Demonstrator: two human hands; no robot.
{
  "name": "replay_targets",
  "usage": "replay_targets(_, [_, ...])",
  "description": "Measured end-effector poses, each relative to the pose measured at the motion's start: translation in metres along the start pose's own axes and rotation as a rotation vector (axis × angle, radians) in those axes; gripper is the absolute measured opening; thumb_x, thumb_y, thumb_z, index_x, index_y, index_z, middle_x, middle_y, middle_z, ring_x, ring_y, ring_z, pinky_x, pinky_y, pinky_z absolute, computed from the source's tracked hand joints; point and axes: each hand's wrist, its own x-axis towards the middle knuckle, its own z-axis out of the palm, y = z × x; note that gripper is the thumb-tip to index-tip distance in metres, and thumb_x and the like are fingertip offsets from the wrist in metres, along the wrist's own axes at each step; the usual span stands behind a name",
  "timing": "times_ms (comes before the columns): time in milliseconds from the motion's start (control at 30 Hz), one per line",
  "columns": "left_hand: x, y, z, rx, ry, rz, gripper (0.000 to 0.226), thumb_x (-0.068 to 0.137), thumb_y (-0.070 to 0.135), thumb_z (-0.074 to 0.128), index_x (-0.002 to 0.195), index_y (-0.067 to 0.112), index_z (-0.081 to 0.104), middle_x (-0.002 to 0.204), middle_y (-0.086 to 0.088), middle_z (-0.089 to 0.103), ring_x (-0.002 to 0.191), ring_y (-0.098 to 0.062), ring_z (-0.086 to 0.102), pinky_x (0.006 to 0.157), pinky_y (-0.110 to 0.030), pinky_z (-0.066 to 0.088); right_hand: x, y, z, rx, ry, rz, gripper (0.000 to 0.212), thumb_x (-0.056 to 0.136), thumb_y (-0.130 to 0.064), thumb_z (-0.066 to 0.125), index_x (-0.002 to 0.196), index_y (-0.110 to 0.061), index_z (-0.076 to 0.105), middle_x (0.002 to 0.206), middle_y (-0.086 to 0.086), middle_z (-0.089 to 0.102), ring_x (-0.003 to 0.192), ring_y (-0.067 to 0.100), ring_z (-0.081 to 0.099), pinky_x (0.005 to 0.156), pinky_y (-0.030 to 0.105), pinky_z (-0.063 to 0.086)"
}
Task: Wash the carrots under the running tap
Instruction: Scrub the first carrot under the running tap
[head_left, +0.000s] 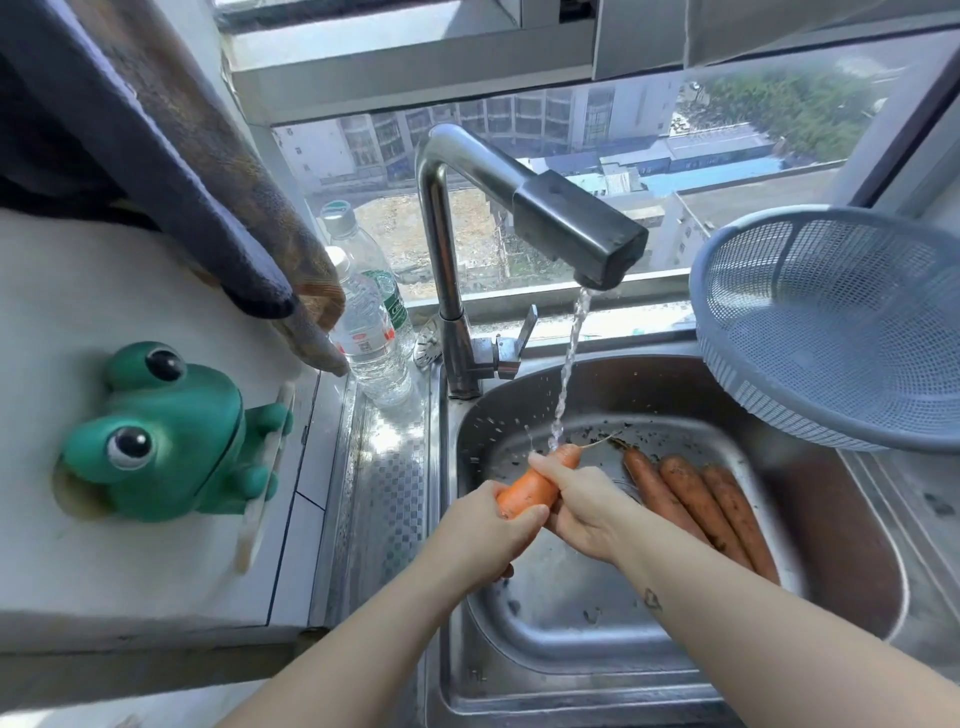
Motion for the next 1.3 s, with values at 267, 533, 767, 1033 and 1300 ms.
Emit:
replay_targets(267, [-0.011,0.009,0.004,0.028,-0.005,0.010,0.035,0.085,0.045,0.059,0.109,0.020,0.055,0.080,0.002,0.063,0.056,-0.013,0.061,0.058,-0.028,0.055,0.006,-0.004,-0.003,-0.055,0.133,-0.100,0.031,0.101,-0.030,0.047,0.104,0.001,0.051,0.089,0.014,0.059,0.079,0.024,0.061,0.069,0.040,0.053])
replay_targets(533, [-0.017,0.015,-0.001,-0.250,-0.093,-0.117,0.033,0.092,0.039,0.051,0.106,0.010,0.059,0.082,-0.006,0.063,0.047,-0.011,0.055,0.055,-0.025,0.049,0.009,0.000,0.008,0.239,0.120,-0.067,0.016,0.095,-0.009,0.057,0.080,-0.005,0.052,0.071,0.011,0.060,0.066,0.020,0.060,0.054,0.031,0.052])
replay_targets(767, [-0.015,0.009,-0.011,-0.957,-0.386,-0.551,0.053,0.089,0.055,0.052,0.098,0.003,0.058,0.069,-0.008,0.062,0.039,-0.009,0.051,0.035,-0.017,0.044,-0.001,0.008,0.002,0.149,-0.136,-0.159,0.029,0.089,0.001,0.061,0.109,-0.010,0.043,0.092,0.013,0.056,0.073,0.022,0.064,0.068,0.036,0.056])
replay_targets(1033, [-0.018,0.013,-0.009,-0.964,-0.464,-0.534,0.053,0.093,0.054,0.046,0.097,0.002,0.060,0.078,-0.010,0.065,0.051,-0.013,0.061,0.046,-0.019,0.052,0.012,-0.004,0.006,-0.040,0.223,-0.273,0.027,0.104,-0.030,0.038,0.115,-0.005,0.045,0.074,0.010,0.058,0.050,0.020,0.062,0.056,0.035,0.054])
replay_targets(1300, [-0.016,0.016,0.002,-0.502,-0.204,-0.221,0.026,0.091,0.035,0.058,0.107,0.014,0.061,0.085,-0.005,0.064,0.067,-0.015,0.065,0.060,-0.025,0.053,0.003,-0.003,0.008,-0.164,0.083,-0.201,0.034,0.101,-0.022,0.047,0.131,-0.008,0.041,0.094,0.010,0.061,0.067,0.021,0.062,0.059,0.034,0.055])
